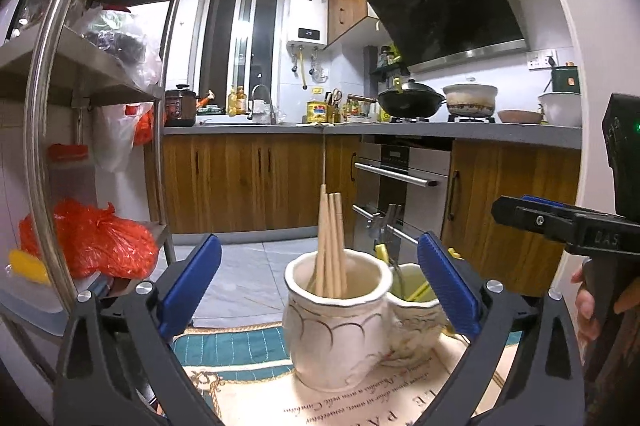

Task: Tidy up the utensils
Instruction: 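Withdraw both tools from the pot toward the gold fork on the cloth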

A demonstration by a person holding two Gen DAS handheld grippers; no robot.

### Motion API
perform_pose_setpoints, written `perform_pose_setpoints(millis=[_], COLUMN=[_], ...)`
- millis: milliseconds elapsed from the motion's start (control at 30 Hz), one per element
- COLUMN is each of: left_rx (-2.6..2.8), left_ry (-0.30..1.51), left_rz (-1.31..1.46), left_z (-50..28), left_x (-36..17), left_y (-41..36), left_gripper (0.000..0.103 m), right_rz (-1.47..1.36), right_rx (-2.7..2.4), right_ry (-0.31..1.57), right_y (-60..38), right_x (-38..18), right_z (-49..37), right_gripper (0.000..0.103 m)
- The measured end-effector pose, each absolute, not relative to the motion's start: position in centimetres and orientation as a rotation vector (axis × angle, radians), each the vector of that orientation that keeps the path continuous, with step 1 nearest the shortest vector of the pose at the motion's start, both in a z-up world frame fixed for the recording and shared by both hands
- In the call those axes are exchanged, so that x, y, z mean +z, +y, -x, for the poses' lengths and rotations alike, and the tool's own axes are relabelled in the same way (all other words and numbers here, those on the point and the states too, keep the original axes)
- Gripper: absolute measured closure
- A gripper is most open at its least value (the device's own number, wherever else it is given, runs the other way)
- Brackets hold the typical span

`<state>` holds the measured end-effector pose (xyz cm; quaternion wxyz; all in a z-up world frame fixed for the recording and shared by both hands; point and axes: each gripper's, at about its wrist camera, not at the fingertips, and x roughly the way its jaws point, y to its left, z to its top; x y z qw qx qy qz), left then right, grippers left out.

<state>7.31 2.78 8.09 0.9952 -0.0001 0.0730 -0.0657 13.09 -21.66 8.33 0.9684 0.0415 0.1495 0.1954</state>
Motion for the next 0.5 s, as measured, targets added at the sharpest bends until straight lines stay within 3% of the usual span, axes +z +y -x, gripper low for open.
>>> perform_pose_setpoints(millis=[300, 500], left_rx=[-0.177, -0.198], left_ry=[0.211, 0.346], left_rz=[0.049, 0.050], left_z=[-5.0, -4.6], left_x=[8.8, 6.0], left_y=[3.6, 3.5], left_gripper=[0.006, 0.006], right_rz=[-0.033, 0.057], right_rx=[0.284, 0.248], right_ry=[0.444, 0.603], right_y=[-24.4, -24.5], right_x=[5.8, 2.1], right_z=[-12.6, -14.2], right_gripper=[0.005, 0.005])
